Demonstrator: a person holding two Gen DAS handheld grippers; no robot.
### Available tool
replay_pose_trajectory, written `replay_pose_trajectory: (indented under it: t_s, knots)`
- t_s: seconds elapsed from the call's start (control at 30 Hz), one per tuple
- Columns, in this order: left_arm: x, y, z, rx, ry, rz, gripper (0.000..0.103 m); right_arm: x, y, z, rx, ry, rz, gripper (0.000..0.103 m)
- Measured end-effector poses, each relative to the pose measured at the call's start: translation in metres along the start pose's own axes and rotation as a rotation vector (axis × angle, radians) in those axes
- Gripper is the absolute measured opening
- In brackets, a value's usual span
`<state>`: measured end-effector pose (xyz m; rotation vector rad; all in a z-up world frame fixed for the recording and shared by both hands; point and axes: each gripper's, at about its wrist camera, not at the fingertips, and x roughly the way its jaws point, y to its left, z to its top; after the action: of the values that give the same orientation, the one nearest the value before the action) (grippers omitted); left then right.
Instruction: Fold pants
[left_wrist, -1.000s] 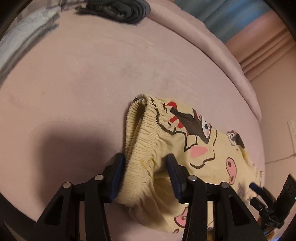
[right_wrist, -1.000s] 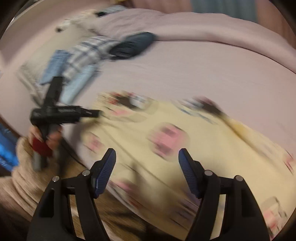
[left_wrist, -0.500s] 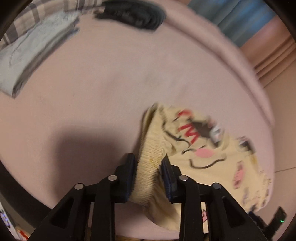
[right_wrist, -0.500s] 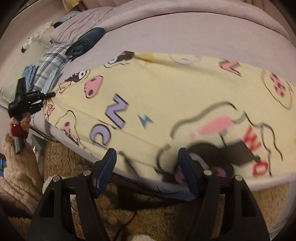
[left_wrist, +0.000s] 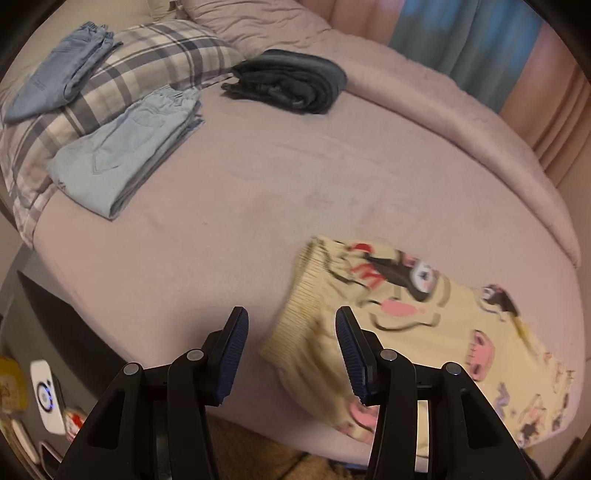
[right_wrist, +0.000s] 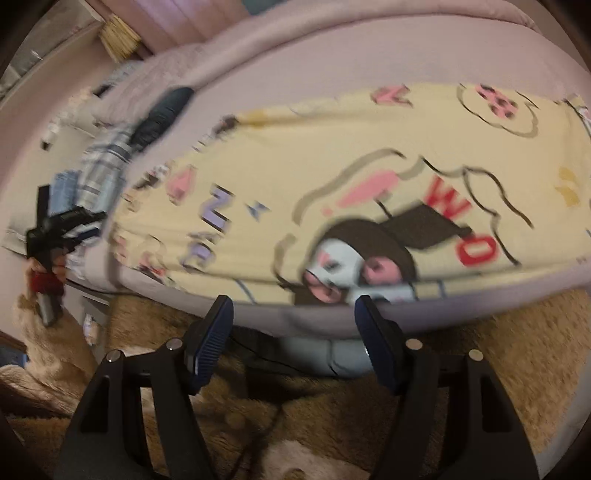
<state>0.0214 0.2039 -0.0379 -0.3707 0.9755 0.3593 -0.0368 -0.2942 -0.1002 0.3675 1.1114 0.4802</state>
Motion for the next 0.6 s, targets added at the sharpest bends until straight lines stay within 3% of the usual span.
replay_pose_trajectory:
  t_s: [0.1, 0.27, 0.33, 0.37, 0.43, 0.6]
  knots:
    - [-0.008, -0.024, -0.017, 0.049, 0.019, -0.1, 0.049, 0.013, -0.004, 0.003, 0.041, 0.011, 0.006, 0.049]
    - [-0.008, -0.063, -0.053, 0.133, 0.123, -0.294, 0.049, 0.018, -0.015, 0.004, 0.116, -0.02, 0.06, 0.044]
    - [-0.001, -0.082, -0.07, 0.153, 0.19, -0.373, 0.049, 0.015, -0.021, 0.002, 0.158, -0.027, 0.034, 0.026]
    - [0.003, -0.089, -0.076, 0.161, 0.213, -0.399, 0.049, 0.014, -0.024, 0.0, 0.177, -0.032, 0.016, 0.008]
    - [0.007, -0.103, -0.09, 0.193, 0.25, -0.394, 0.049, 0.013, -0.029, -0.002, 0.194, -0.041, 0.047, 0.006]
    - [0.002, -0.117, -0.096, 0.217, 0.231, -0.366, 0.049, -0.008, -0.02, -0.009, 0.155, -0.062, 0.058, 0.004]
